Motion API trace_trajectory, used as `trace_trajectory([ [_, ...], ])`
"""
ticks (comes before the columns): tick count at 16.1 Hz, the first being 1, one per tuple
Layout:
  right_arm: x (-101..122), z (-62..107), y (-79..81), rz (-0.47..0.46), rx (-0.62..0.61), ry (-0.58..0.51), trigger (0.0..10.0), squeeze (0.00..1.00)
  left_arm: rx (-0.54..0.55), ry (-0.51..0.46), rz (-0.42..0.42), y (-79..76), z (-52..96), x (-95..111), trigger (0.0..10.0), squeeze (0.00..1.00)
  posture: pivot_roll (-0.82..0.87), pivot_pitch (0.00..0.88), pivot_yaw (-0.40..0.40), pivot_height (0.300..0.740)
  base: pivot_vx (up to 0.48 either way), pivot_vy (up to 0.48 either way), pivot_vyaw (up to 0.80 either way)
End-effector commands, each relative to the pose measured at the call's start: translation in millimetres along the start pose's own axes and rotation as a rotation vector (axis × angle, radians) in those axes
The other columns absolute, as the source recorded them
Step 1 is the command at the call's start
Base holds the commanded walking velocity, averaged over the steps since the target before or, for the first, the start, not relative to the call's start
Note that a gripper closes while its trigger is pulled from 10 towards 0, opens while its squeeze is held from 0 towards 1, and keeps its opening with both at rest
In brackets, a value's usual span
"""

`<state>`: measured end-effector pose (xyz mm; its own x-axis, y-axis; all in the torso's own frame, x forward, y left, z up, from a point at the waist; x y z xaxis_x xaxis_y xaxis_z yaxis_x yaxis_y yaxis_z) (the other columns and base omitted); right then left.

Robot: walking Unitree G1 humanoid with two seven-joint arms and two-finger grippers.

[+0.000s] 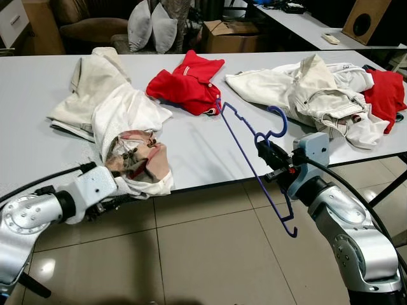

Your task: Hang hanger

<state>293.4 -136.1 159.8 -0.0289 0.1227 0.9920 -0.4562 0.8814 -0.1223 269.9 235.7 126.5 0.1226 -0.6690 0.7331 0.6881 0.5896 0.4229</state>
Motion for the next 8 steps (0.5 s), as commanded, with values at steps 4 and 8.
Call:
trace_trajectory([
  [4, 3.3, 1.1, -3.6, 0.026, -0.013, -0.019, 10.0, 0.0, -0.059, -0.023, 0.014, -7.2, -0.8, 0.2, 0.0, 0.0, -0.12, 0.0, -0.071, 0.74, 0.0, 0.0, 0.0],
  [8, 3.5, -0.3, -3.6, 0.033, -0.012, -0.022, 10.0, 0.0, -0.065, -0.028, 0.031, -8.4, 0.5, -1.7, 0.0, 0.0, -0.12, 0.0, -0.078, 0.74, 0.0, 0.0, 0.0],
])
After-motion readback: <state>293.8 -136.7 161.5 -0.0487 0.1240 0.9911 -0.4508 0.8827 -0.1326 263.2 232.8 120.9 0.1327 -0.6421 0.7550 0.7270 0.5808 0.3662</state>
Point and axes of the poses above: a point about 5 cm out from each wrist's last joint towards the gripper, its own z axis pointing back from the gripper into the wrist, its own x axis along the axis of the wrist's last joint, y = z × x, the point moved 3 cm from there along -z, pointing out of the wrist towards the gripper, and after that the axes turned 8 degrees about z, right-handed, at the moved point
